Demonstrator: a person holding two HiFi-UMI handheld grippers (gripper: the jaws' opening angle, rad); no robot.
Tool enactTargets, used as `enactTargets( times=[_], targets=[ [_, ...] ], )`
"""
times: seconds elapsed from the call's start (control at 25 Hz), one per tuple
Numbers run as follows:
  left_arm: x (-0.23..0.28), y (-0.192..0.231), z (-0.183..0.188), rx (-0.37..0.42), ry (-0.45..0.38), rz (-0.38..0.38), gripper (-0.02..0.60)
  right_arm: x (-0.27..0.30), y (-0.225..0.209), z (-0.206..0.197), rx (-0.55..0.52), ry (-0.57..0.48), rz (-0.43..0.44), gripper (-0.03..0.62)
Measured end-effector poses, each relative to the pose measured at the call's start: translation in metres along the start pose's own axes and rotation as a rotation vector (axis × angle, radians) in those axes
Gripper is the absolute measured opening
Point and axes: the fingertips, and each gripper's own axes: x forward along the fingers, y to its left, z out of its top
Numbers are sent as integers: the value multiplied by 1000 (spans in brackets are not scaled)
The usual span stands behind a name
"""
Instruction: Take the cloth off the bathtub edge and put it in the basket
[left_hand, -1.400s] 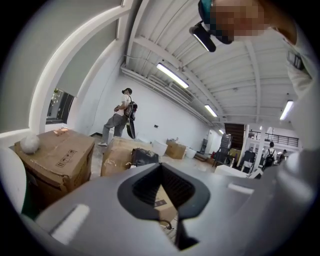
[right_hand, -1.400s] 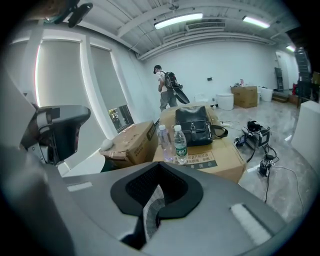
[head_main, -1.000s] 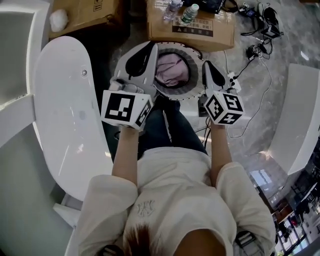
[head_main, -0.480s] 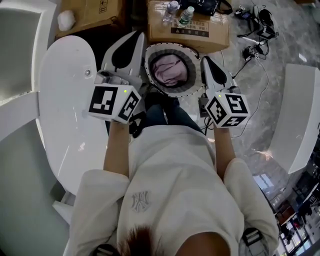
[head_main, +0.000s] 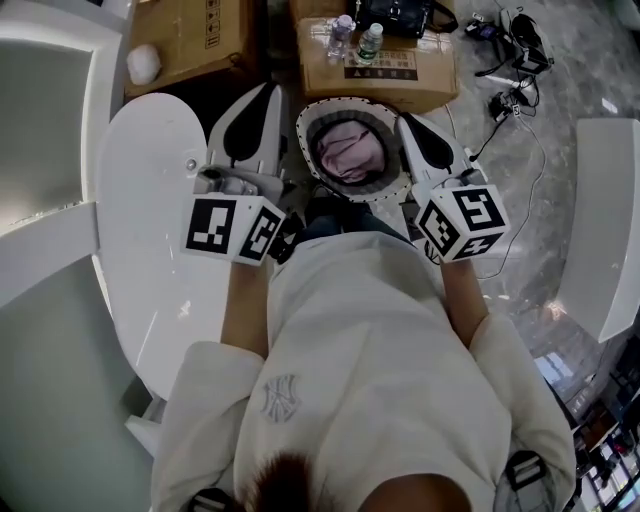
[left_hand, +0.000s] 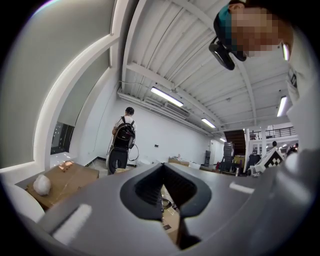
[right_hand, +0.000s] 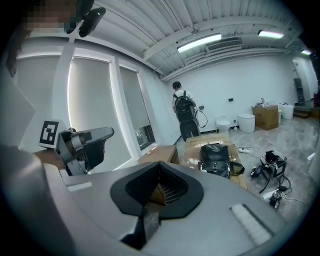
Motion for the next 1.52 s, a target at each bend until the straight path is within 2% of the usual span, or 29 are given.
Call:
enactTargets(
  times=[0.32,0.64,1.52],
  targets=[
    [-5,-11,5,7,5,-30,41,-4,23,0,-32,19,40,-2],
    [-3,-14,4,-12,13,-45,41,-5,29,-3,-17,39,69,-2],
    [-9,-8,2,-13,10,-32,41,-6,27,-1,-49,16,23,-2]
  ],
)
